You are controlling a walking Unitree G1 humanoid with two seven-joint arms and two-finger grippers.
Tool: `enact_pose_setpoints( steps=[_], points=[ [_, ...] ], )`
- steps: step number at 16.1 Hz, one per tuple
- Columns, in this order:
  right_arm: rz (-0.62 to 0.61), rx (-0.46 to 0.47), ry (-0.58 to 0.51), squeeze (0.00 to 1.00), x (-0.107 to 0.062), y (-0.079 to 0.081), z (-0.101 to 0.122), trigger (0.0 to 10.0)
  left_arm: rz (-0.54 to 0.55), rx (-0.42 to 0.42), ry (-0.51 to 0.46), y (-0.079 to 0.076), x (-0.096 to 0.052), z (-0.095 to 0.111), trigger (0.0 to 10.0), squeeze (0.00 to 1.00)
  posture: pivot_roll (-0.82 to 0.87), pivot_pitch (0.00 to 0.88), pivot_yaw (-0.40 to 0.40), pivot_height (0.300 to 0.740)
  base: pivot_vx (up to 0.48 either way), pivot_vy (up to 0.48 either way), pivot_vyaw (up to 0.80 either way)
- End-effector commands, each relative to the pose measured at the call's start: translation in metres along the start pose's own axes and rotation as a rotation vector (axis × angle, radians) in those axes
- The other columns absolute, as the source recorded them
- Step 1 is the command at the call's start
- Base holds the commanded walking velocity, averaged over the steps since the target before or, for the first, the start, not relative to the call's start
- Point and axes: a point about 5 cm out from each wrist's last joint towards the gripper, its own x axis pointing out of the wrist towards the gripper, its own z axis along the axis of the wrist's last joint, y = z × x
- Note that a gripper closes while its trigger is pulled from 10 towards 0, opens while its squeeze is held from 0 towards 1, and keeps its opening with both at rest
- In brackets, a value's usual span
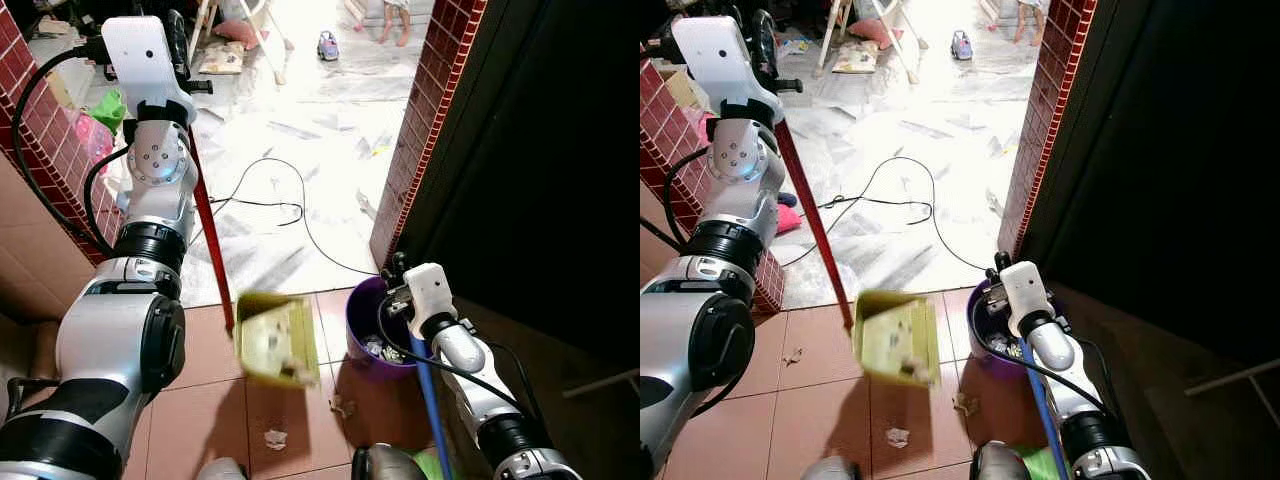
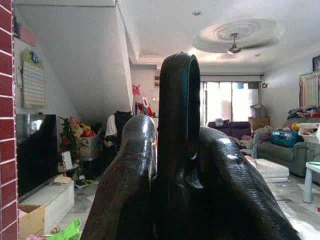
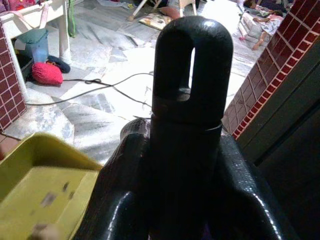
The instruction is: Sweep floor
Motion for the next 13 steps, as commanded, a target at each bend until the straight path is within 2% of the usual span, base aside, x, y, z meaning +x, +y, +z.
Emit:
enact_pose_setpoints(
  steps=[1,13],
  points=[
    [0.021,-0.047,-0.002,0.00,0.0005,-0.0021,0.0013,10.0,-0.002,-0.012,-0.140,-0.0007,0.0197,0.0361,10.0,0.00,-0.11,0.000,0.048,0.740,0.000,0.000,0.00],
    [0.021,-0.047,-0.002,0.00,0.0005,-0.0021,0.0013,10.0,-0.002,-0.012,-0.140,-0.0007,0.0197,0.0361,10.0,0.00,-0.11,0.000,0.048,0.740,0.000,0.000,0.00]
  ],
)
